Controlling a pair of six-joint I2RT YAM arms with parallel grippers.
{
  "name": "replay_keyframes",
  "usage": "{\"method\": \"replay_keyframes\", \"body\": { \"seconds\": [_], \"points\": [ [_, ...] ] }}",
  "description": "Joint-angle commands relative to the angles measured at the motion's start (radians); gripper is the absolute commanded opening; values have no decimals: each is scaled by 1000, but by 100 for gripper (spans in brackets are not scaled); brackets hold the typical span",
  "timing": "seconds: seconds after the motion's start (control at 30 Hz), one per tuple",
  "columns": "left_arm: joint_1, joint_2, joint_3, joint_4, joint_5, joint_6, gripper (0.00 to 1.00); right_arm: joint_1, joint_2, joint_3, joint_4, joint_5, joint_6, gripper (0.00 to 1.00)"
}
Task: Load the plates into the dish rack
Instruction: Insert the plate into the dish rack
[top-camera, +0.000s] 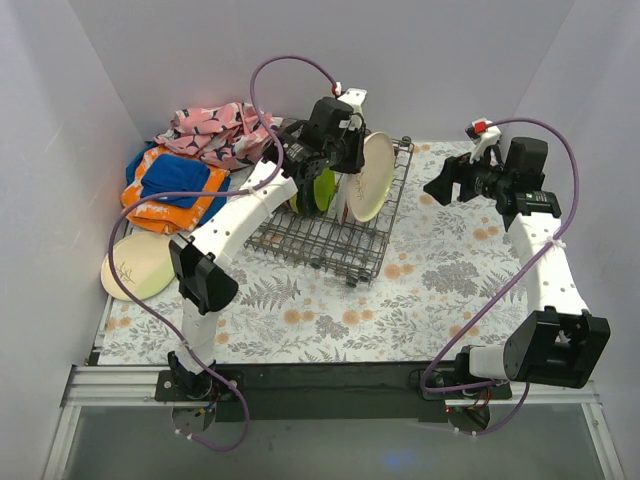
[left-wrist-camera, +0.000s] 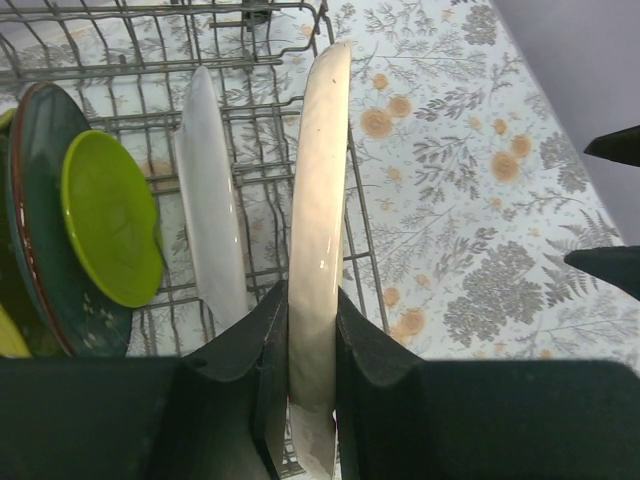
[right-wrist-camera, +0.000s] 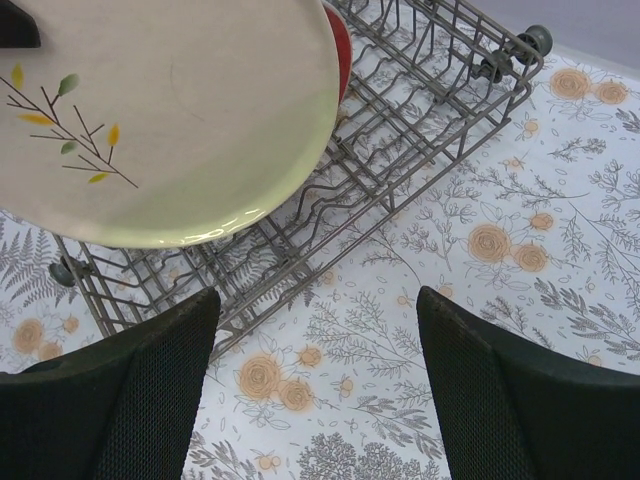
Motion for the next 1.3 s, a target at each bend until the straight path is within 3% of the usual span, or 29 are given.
{"method": "replay_keyframes", "body": {
  "seconds": [0.0, 0.7, 0.93, 1.27],
  "points": [
    [-20, -40, 77, 119, -99, 51, 0, -8, -19, -16, 44, -7, 15, 85],
    [-89, 38, 68, 182, -343, 111, 0, -19, -17, -35, 54, -11, 20, 84],
    [-100, 60, 67, 201, -369, 152, 0, -22, -15, -39, 57, -12, 22, 84],
    [-101, 6, 65, 225, -286, 100, 0, -25, -9, -42, 59, -9, 20, 84]
  ]
}}
